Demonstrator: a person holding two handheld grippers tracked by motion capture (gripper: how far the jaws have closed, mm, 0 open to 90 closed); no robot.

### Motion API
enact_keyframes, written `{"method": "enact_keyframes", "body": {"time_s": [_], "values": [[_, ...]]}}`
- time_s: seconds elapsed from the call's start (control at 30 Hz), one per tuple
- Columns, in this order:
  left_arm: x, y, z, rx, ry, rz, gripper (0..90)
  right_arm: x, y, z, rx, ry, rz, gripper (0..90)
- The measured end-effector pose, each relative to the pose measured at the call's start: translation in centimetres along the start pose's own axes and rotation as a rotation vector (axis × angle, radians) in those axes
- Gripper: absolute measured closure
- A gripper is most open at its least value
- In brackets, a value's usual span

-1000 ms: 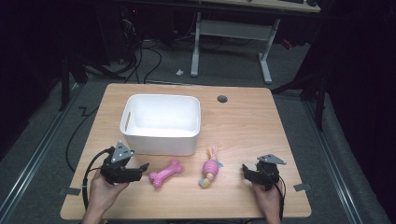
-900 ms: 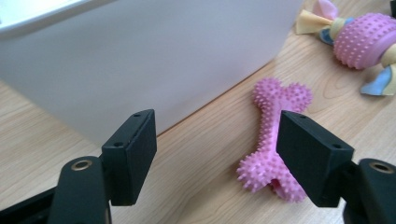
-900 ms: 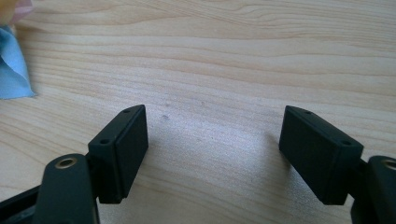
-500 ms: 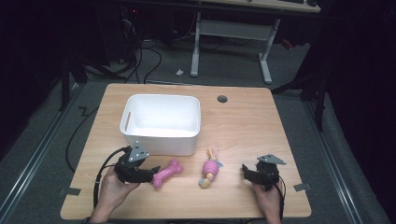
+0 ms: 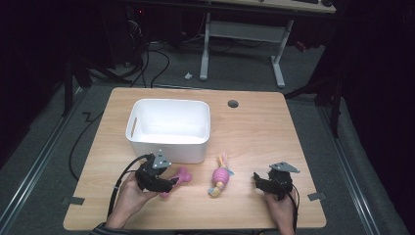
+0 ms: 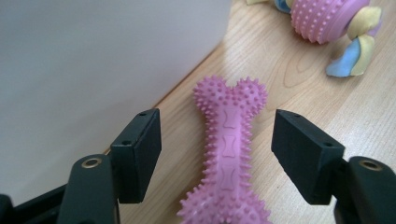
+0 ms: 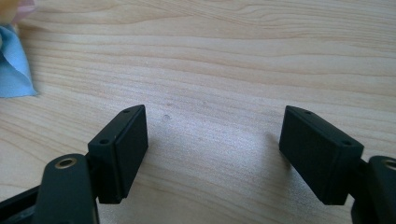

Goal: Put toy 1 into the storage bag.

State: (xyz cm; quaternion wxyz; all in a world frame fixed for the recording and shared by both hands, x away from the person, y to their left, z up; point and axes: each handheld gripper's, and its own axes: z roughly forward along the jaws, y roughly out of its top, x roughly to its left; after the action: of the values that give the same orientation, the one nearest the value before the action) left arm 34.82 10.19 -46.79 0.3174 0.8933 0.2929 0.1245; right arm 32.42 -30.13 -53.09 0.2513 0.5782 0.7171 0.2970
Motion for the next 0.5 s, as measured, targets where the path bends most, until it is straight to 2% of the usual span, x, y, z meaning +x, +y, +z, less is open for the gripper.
{"method": "enact_keyframes", "body": {"time_s": [0.27, 0.5], "values": [[-0.3, 0.0, 2.0, 0.045, -0.014, 0.011, 38.1, 0.0, 0.0, 0.0, 0.000, 0.002, -0.002, 23.9], [-0.3, -0.1, 2.9, 0.055, -0.022, 0.013, 43.3, 0.0, 0.0, 0.0, 0.000, 0.002, -0.002, 23.9]]}}
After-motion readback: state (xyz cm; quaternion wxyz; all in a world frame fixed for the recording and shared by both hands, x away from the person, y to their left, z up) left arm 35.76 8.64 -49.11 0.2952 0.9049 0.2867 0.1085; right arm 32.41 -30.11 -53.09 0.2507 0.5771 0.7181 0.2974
